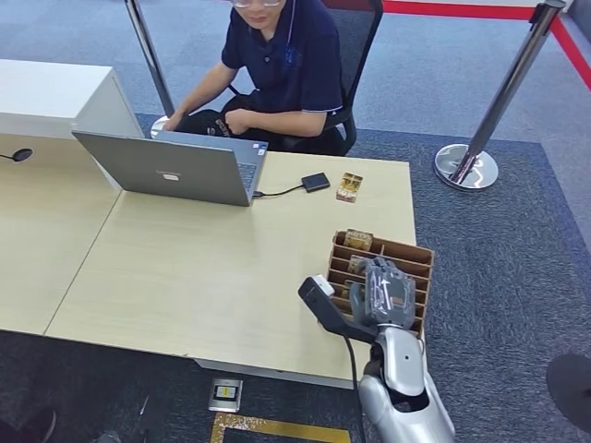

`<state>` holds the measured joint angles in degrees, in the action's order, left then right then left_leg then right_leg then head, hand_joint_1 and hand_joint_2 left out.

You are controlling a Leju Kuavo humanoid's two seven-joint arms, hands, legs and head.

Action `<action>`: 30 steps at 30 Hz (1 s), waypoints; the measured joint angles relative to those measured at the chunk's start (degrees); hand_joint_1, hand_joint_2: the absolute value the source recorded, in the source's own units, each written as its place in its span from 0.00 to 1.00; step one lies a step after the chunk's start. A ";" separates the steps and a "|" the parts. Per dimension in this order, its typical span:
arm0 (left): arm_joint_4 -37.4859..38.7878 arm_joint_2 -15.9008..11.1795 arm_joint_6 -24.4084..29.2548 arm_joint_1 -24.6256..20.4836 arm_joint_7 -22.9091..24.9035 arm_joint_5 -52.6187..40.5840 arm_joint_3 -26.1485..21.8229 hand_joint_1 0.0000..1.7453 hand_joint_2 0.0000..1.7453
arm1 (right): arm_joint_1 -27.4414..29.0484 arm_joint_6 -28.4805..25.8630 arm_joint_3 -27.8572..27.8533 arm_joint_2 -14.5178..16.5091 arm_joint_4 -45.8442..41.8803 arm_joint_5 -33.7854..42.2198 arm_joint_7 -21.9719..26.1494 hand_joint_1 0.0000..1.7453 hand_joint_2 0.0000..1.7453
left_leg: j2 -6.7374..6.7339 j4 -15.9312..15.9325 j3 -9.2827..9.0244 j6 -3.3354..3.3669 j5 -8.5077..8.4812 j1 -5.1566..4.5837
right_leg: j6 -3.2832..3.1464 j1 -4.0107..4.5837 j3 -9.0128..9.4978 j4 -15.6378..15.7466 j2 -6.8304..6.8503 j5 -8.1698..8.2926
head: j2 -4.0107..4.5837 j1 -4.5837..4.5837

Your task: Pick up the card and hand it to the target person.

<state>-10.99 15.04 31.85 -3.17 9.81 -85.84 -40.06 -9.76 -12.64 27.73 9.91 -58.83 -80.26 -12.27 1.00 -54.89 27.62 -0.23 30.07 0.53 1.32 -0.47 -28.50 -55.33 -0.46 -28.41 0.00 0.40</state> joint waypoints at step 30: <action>0.02 0.00 -0.13 0.00 0.05 -0.35 0.07 0.00 0.00 | 0.03 -0.09 -0.23 0.10 2.17 -1.28 -1.78 0.52 1.00 | 0.00 0.00 0.00 0.00 0.00 0.00 | 0.00 0.00 0.00 0.00 0.00 0.00 | 0.00 0.01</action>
<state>-10.97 15.04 31.71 -3.18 9.86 -86.19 -40.00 -9.73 -12.74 27.49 10.01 -56.66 -81.55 -14.05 1.00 -54.89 27.62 -0.23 30.07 0.53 1.32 -0.47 -28.50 -55.34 -0.46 -28.41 0.00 0.42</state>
